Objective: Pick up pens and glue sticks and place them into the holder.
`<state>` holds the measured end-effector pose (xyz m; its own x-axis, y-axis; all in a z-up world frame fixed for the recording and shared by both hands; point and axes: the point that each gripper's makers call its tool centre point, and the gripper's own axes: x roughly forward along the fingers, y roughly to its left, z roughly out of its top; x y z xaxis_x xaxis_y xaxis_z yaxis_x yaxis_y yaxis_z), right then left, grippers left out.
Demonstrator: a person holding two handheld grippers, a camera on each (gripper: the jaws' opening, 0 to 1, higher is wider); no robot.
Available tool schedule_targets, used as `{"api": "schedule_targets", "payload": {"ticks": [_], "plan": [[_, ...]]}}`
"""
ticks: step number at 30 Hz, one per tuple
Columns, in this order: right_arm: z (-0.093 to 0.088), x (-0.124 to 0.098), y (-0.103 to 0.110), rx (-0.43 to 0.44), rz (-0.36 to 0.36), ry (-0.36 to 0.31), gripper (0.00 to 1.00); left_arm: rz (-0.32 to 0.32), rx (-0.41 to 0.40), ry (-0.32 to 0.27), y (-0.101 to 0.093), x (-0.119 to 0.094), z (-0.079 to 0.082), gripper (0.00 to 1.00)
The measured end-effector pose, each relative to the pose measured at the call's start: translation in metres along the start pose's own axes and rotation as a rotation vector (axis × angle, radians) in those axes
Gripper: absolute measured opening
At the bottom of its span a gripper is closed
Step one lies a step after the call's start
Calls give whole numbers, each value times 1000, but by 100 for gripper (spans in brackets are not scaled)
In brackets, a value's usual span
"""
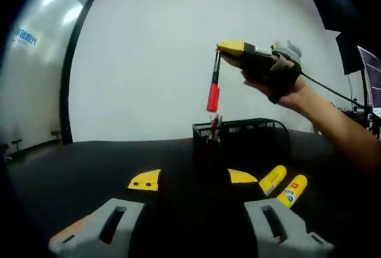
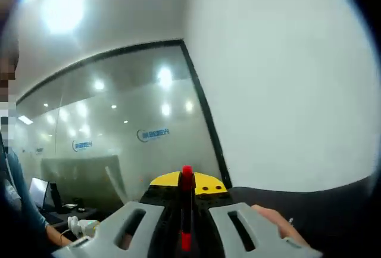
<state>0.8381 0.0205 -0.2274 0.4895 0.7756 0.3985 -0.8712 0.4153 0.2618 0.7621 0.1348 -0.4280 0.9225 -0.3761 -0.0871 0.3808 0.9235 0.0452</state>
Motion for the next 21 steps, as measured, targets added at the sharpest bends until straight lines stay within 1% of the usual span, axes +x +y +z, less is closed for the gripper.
{"api": "schedule_targets", "payload": {"ticks": [2,3,4,5,6,7,8,9,11,12,13,15,16,17,18,19,20,21], "plan": [[7,-7,-10,-40,-67,-36,3,-23,-18,28,-1,-2,-12,42],[12,-8,-21,-54,-95,-50,3,-60,-39,49,-6,-3,-20,42],[13,-10,-26,-73,-120,-54,3,-120,-88,61,-13,-4,-26,42],[14,-11,-30,-92,-139,-54,3,-139,-117,67,-14,-5,-30,43],[14,-11,-33,-109,-157,-55,3,-174,-116,76,-17,-7,-32,44],[16,-11,-34,-118,-163,-59,3,-201,-131,73,-20,-8,-28,45],[15,-11,-35,-122,-166,-55,3,-208,-129,45,-21,-7,-21,47],[15,-11,-38,-131,-177,-52,3,-223,-126,39,-23,-8,-20,47],[15,-11,-41,-152,-195,-47,4,-264,-117,65,-28,-10,-23,48],[13,-10,-44,-173,-208,-35,4,-278,-108,63,-29,-11,-23,50],[13,-11,-46,-185,-216,-31,4,-314,-98,60,-33,-13,-23,53],[12,-9,-47,-214,-234,-25,4,-394,-130,68,-39,-20,-22,63],[12,-9,-47,-221,-239,-23,4,-431,-149,66,-43,-24,-20,66],[12,-9,-47,-237,-247,-23,4,-470,-148,55,-46,-27,-16,70],[12,-9,-48,-249,-255,-25,4,-514,-138,42,-51,-31,-13,73],[13,-10,-50,-262,-262,-26,4,-548,-119,49,-53,-35,-12,75],[14,-10,-51,-279,-271,-26,4,-576,-98,48,-59,-40,-13,77],[15,-10,-53,-292,-279,-29,4,-588,-83,47,-60,-42,-13,78]]}}
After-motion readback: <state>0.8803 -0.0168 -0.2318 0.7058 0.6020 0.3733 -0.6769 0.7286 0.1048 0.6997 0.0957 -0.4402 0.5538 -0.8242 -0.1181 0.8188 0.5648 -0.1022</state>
